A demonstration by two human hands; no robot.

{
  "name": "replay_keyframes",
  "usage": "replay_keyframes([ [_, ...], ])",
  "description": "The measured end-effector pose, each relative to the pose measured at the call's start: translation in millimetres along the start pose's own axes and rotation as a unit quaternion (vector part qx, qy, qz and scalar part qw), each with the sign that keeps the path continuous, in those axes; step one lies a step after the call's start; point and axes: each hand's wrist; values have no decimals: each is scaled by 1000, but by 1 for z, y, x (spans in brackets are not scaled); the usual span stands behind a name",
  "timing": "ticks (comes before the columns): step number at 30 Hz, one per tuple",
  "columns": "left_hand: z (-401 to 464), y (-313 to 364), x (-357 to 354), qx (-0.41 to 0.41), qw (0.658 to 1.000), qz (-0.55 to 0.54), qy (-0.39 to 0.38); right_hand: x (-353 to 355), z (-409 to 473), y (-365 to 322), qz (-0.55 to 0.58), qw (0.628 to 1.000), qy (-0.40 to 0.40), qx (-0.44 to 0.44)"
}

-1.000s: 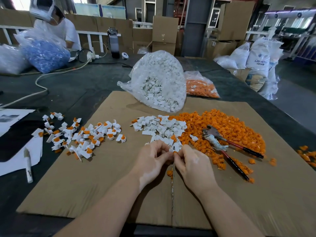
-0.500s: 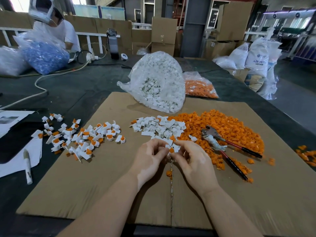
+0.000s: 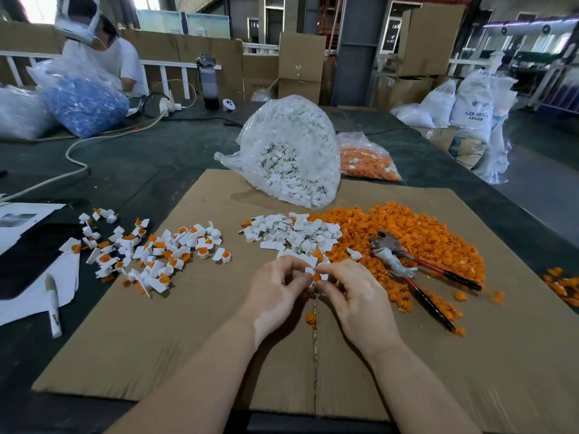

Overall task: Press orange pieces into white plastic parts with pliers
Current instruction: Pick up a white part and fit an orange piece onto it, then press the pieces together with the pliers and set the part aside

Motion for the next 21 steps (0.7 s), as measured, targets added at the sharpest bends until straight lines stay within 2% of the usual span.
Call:
replay_keyframes([
  [8, 2, -1, -1, 9, 1000, 4, 5, 1, 1, -1, -11, 1000, -9, 9],
  [11, 3, -1, -1, 12, 1000, 13, 10, 2, 1, -1, 2, 1000, -9, -12],
  [13, 4, -1, -2, 18, 1000, 15, 15, 4, 1, 2, -9, 998, 17, -52],
  [16, 4, -1, -2, 26, 1000, 3, 15, 14, 6, 10, -111, 982, 69, -140],
  [18, 4, 0, -2, 22, 1000, 14, 17, 25, 12, 19, -192, 952, 37, -235],
  [21, 5, 1, -2, 23, 999, 16, 20, 42, 19, 34, -296, 885, -60, -353],
])
Point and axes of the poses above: each hand's wrist, its own z-axis towards the middle knuckle, its own x-axis out of the back of the hand, y = z × x, and after that the axes turned 3 degrees about -z, right-handed
